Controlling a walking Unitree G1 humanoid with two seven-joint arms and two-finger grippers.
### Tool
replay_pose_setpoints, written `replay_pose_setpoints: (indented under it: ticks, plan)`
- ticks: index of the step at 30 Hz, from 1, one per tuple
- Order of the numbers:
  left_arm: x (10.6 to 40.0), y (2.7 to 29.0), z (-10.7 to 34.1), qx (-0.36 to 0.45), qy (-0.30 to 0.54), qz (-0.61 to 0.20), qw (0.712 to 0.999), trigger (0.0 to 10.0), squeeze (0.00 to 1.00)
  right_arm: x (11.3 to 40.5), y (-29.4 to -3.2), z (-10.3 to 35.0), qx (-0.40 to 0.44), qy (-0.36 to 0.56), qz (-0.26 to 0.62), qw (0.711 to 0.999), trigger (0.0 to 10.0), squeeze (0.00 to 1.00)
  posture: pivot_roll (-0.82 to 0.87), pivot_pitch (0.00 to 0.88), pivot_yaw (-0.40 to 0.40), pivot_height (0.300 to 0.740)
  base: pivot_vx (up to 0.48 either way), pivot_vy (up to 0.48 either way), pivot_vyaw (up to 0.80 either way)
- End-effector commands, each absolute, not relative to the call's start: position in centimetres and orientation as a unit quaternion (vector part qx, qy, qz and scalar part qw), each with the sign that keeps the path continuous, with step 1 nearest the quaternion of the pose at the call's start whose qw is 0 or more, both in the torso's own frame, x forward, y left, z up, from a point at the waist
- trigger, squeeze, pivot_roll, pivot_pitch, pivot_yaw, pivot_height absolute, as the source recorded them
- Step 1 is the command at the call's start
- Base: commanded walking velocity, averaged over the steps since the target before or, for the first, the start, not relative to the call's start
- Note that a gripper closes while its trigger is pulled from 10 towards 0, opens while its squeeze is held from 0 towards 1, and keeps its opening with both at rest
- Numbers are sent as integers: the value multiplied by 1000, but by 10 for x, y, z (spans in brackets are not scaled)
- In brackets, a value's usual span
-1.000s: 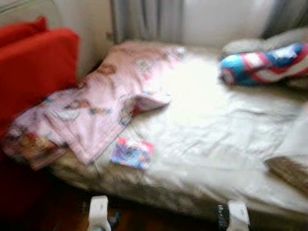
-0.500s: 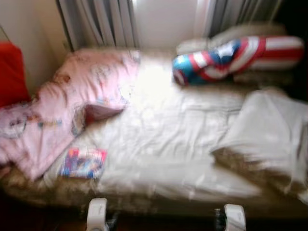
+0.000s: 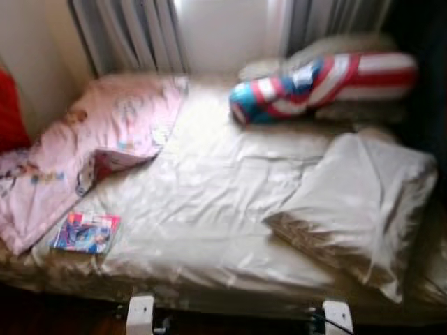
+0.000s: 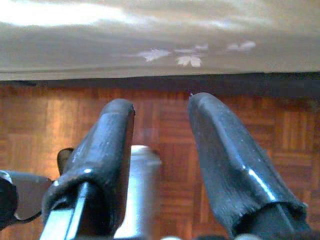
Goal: Clean up the room
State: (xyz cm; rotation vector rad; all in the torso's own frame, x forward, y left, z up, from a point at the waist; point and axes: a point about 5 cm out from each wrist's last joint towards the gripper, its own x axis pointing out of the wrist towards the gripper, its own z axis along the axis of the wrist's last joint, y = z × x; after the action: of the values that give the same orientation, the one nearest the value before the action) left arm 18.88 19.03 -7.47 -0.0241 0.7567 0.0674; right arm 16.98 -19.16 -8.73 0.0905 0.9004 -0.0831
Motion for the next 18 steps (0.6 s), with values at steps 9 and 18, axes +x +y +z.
replay_pose_setpoints:
  ticks: [9,18]
  plan:
    - [191,188,-74,-11,366,35,930,10000,0,169,-197,-87,39,435,-47,898,10000,0,-118,65,55,740,0,-97,0]
    - [189,187,-75,-20,368,45,928,10000,0,169,-200,-87,35,440,-44,896,10000,0,-112,103,33,740,0,0,-395]
